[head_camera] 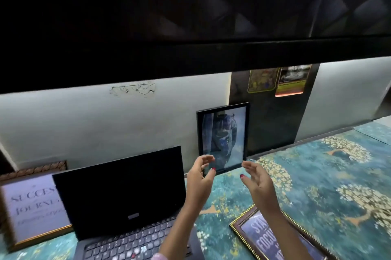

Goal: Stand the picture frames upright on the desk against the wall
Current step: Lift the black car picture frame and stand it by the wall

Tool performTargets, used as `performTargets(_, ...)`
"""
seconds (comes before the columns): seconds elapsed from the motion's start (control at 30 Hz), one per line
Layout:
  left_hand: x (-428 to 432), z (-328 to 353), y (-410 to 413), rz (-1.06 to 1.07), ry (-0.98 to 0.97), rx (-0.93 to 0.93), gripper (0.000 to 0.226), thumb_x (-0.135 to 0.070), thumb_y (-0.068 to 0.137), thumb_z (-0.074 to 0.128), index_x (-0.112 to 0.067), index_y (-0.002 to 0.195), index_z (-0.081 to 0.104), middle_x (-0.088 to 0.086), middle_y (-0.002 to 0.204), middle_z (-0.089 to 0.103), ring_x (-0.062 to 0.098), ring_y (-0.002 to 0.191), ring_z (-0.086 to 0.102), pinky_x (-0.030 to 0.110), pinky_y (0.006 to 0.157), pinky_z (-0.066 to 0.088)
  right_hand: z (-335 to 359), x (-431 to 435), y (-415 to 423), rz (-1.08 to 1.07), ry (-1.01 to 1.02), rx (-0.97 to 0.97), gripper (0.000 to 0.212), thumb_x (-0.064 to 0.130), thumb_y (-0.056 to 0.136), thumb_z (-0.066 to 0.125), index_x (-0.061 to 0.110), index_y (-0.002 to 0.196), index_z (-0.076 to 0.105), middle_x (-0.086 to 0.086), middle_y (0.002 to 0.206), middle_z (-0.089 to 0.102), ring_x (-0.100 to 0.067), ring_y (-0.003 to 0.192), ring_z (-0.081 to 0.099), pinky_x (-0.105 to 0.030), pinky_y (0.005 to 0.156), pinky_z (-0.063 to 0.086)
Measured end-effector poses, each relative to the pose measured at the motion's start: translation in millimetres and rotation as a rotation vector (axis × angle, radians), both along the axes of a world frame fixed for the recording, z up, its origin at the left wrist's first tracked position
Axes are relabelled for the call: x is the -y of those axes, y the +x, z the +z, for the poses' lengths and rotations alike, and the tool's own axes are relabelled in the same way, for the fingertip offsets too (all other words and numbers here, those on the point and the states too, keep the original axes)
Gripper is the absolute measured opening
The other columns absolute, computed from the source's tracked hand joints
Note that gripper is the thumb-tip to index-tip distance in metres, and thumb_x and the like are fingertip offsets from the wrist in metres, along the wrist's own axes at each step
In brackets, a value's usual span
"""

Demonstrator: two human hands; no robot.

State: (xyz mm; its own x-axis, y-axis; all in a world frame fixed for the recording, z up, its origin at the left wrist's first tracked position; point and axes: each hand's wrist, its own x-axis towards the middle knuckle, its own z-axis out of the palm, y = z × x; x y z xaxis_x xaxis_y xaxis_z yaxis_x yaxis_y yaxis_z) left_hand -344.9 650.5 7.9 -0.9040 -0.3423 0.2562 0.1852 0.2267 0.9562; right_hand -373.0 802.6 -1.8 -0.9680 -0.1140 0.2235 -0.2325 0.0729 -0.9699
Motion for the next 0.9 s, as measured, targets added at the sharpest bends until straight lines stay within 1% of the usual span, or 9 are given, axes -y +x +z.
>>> performTargets(0.17, -12.5, 15.1, -25.0, 0.043, -0.139, 0.000, 0.028, -0.001, 0.083, 0.054, -0.023, 0.100, 0.054, -0.003, 0.107, 0.060, 0.012, 0.108, 0.054, 0.027, 0.098, 0.042, 9.7, -9.4, -51.4, 0.053, -0.014, 0.022, 0.028, 0.000, 0.083, 0.056, 0.018, 0.104, 0.054, -0.006, 0.112, 0.058, -0.021, 0.114, 0.053, -0.036, 0.101, 0.043)
performTargets(0.3, -22.2, 14.5, -39.7, 0.106, -0.121, 0.029, 0.025, -0.013, 0.080, 0.053, -0.029, 0.099, 0.055, -0.009, 0.103, 0.059, 0.012, 0.107, 0.056, 0.042, 0.095, 0.050, 11.5, -21.9, -93.6, 0.120, -0.011, 0.048, 0.027, 0.001, 0.083, 0.055, 0.017, 0.105, 0.054, -0.007, 0.113, 0.058, -0.022, 0.115, 0.052, -0.034, 0.098, 0.042)
performTargets(0.33, -24.8, 15.8, -47.2, 0.129, -0.120, 0.033, 0.025, -0.012, 0.081, 0.054, -0.028, 0.100, 0.055, -0.009, 0.103, 0.059, 0.013, 0.106, 0.056, 0.040, 0.094, 0.050, 11.9, -25.8, -104.7, 0.134, 0.000, 0.048, 0.027, 0.001, 0.083, 0.055, 0.017, 0.105, 0.054, -0.008, 0.114, 0.058, -0.023, 0.115, 0.052, -0.036, 0.099, 0.043)
performTargets(0.4, -31.9, 20.2, -65.5, 0.181, -0.171, 0.027, 0.027, -0.005, 0.083, 0.055, -0.019, 0.106, 0.057, -0.005, 0.105, 0.059, 0.011, 0.103, 0.052, 0.023, 0.090, 0.044, 10.0, -34.4, -128.2, 0.146, 0.020, 0.036, 0.027, 0.002, 0.083, 0.056, 0.017, 0.104, 0.054, -0.007, 0.113, 0.058, -0.023, 0.114, 0.053, -0.040, 0.101, 0.043)
performTargets(0.47, -38.9, 27.2, -86.0, 0.225, -0.257, 0.025, 0.030, -0.004, 0.083, 0.056, -0.012, 0.112, 0.056, -0.004, 0.109, 0.058, 0.009, 0.103, 0.050, 0.017, 0.085, 0.039, 5.2, -40.5, -150.3, 0.150, 0.035, 0.048, 0.026, 0.002, 0.082, 0.057, 0.017, 0.104, 0.053, -0.006, 0.110, 0.058, -0.024, 0.112, 0.053, -0.042, 0.101, 0.043)
performTargets(0.63, -45.8, 43.9, -153.6, 0.232, -0.525, 0.108, 0.046, -0.011, 0.080, 0.058, -0.011, 0.125, 0.046, 0.006, 0.127, 0.053, 0.022, 0.115, 0.050, 0.032, 0.099, 0.041, -10.8, -51.5, -193.4, 0.169, 0.040, 0.140, 0.026, 0.003, 0.082, 0.058, 0.020, 0.101, 0.054, -0.011, 0.110, 0.060, -0.028, 0.112, 0.055, -0.047, 0.099, 0.045)
performTargets(0.73, -41.9, 54.3, -195.3, 0.334, -0.850, 0.144, 0.055, -0.017, 0.075, 0.055, -0.013, 0.128, 0.041, 0.007, 0.134, 0.048, 0.027, 0.125, 0.042, 0.042, 0.105, 0.038, -8.4, -57.5, -213.8, 0.167, 0.045, 0.173, 0.026, 0.003, 0.081, 0.059, 0.024, 0.097, 0.054, -0.008, 0.104, 0.060, -0.028, 0.108, 0.057, -0.048, 0.097, 0.047)
performTargets(0.8, -34.7, 56.6, -214.2, 0.405, -1.072, 0.240, 0.060, -0.021, 0.074, 0.055, -0.014, 0.130, 0.038, 0.006, 0.138, 0.043, 0.029, 0.131, 0.034, 0.050, 0.107, 0.034, -4.4, -59.6, -221.0, 0.155, 0.036, 0.171, 0.026, 0.002, 0.080, 0.059, 0.023, 0.096, 0.054, -0.004, 0.098, 0.059, -0.027, 0.104, 0.058, -0.045, 0.096, 0.047)
performTargets(0.9, -29.3, 49.7, -230.9, 0.409, -1.227, 0.419, 0.067, -0.026, 0.075, 0.058, -0.016, 0.135, 0.030, 0.006, 0.143, 0.036, 0.030, 0.133, 0.030, 0.057, 0.110, 0.024, -5.7, -67.9, -227.2, 0.152, 0.005, 0.188, 0.026, 0.003, 0.081, 0.058, 0.020, 0.100, 0.053, -0.006, 0.104, 0.059, -0.026, 0.107, 0.057, -0.040, 0.096, 0.047)
